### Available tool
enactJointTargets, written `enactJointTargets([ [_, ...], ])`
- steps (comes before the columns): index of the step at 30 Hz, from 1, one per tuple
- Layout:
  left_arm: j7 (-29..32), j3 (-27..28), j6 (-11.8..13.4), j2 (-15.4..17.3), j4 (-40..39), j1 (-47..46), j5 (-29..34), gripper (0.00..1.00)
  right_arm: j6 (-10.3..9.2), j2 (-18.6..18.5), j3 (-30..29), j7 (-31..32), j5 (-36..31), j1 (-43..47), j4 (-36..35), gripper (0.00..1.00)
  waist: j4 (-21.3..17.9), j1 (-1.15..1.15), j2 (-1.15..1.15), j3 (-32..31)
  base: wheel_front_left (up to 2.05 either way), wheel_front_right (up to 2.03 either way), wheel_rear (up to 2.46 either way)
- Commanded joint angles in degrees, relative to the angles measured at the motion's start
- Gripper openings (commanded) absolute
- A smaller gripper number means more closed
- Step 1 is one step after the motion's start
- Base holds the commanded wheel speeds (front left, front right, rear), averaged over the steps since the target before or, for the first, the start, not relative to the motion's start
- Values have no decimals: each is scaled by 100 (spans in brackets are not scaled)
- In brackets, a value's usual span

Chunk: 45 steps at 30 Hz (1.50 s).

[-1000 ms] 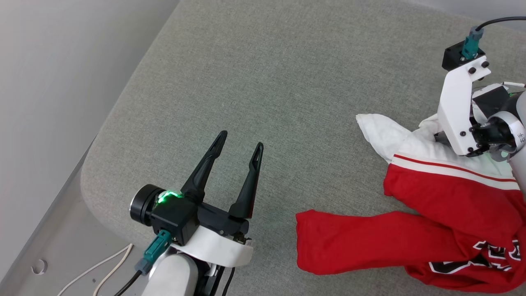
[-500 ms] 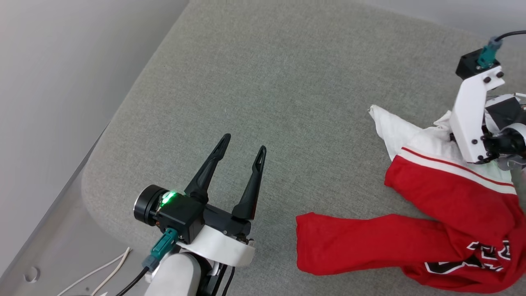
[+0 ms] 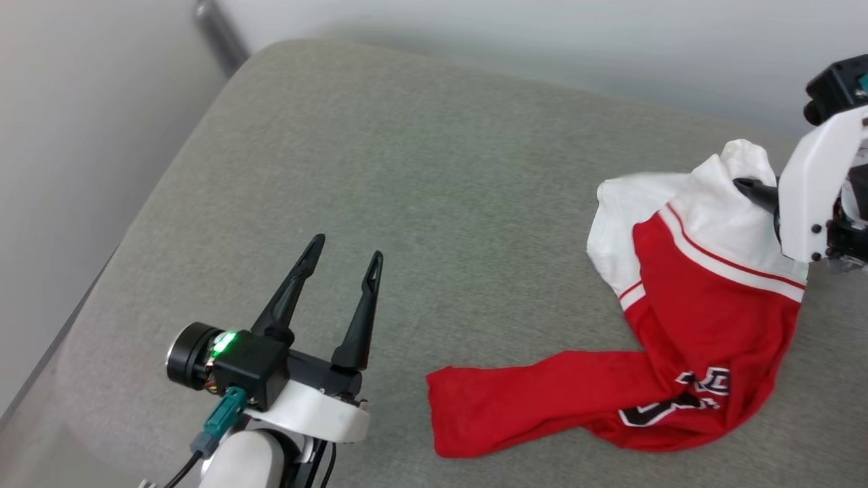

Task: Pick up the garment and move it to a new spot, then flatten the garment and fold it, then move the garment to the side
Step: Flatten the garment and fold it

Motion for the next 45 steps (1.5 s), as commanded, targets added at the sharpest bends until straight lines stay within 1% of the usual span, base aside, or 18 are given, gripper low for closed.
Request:
enactJointTargets([
  [1,-15,73,13,44,-42,98,10,100,-2,-56,-216,-119,111,246,-216,0,-426,0,0,-282,0,0,0],
  [6,-15,174,26,113,-101,202,31,100,-2,-184,-884,-317,49,861,-713,0,-822,0,0,-336,0,0,0],
  [10,-15,198,27,144,-123,225,38,100,-2,-61,-1605,-452,-124,1579,-963,0,-1092,0,0,-328,0,0,0],
  [13,-15,195,22,156,-117,231,50,100,-2,118,-2019,-557,-311,2267,-1072,0,-1242,0,0,-312,0,0,0],
  [14,-15,188,18,157,-115,224,56,100,-2,174,-2125,-606,-373,2488,-1097,0,-1279,0,0,-305,0,0,0],
  [15,-15,188,18,157,-115,224,56,100,-2,174,-2125,-606,-373,2488,-1097,0,-1279,0,0,-305,0,0,0],
  [18,-15,141,9,165,-88,180,68,100,-2,319,-2310,-826,-592,3182,-1125,0,-1354,0,0,-292,0,0,0],
  [21,-15,98,3,177,-55,166,65,100,-2,534,-2393,-986,-734,3695,-1090,0,-1412,0,0,-321,0,0,0],
  [22,-15,89,1,184,-49,178,65,100,-1,590,-2431,-1031,-742,3811,-1086,15,-1439,0,0,-335,0,0,0],
  [23,-15,77,-1,190,-39,195,62,100,-2,635,-2461,-1073,-772,3897,-1090,100,-1468,0,0,-348,0,0,0],
  [25,-15,44,-6,212,-26,231,62,100,-2,705,-2478,-1225,-822,3986,-1191,100,-1536,0,0,-388,0,0,0],
  [28,-15,-1,-14,267,0,242,39,100,-2,765,-2586,-1577,-831,3890,-1437,100,-1653,0,0,-457,0,0,0],
  [33,-7,-111,-21,322,42,134,-142,100,-2,857,-2755,-2457,-879,3780,-2102,100,-1850,0,0,-556,0,0,0],
  [36,128,-279,-28,405,56,-48,-314,100,-2,1071,-2928,-2996,-934,3838,-2489,100,-1988,0,0,-567,0,0,0],
  [40,465,-704,-34,594,-64,-559,-747,100,-2,1371,-3148,-3545,-1080,3964,-2948,100,-2233,0,0,-436,0,0,0],
  [42,726,-983,-33,776,-89,-945,-1061,100,-2,1531,-3242,-3775,-1165,4044,-3142,100,-2378,0,0,-340,0,0,0],
  [45,1325,-1510,-34,1094,-52,-1688,-1681,100,-1,1811,-3315,-4041,-1275,4120,-3317,100,-2629,0,0,-156,0,0,0],
])
